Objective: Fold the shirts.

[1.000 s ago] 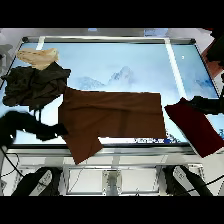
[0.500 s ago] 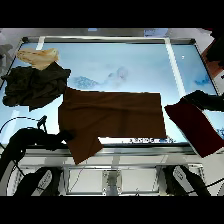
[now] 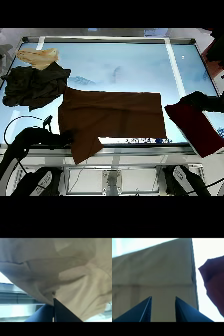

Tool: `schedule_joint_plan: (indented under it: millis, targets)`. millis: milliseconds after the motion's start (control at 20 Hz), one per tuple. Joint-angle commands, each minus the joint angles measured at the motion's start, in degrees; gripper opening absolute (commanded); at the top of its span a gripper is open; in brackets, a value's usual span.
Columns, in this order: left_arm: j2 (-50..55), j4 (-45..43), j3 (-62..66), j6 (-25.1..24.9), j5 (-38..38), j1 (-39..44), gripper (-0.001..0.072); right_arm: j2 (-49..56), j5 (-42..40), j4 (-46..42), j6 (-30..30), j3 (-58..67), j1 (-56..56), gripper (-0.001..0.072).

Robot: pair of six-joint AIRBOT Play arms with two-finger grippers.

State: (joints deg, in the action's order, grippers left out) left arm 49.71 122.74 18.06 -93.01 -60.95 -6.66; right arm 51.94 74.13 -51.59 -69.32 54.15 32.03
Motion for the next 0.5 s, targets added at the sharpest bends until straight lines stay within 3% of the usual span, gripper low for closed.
schedule_joint_plan:
  millis: [0, 250, 450]
  targets:
    - [0.0, 0.5, 1.5, -1.2, -2.8, 0.3, 0.0012, -0.5, 5.4, -5.0, -4.9, -8.3, 0.1, 0.0344]
    - [0.0, 0.5, 2.5, -1.6, -3.6, 0.3, 0.0012, -2.7, 3.6, -3.7, -9.6, -33.6, 0.1, 0.0345]
    - [0.0, 0.5, 2.5, -2.8, -3.7, 0.3, 0.0012, -2.7, 0.9, -2.2, -13.0, -37.4, 0.1, 0.0344]
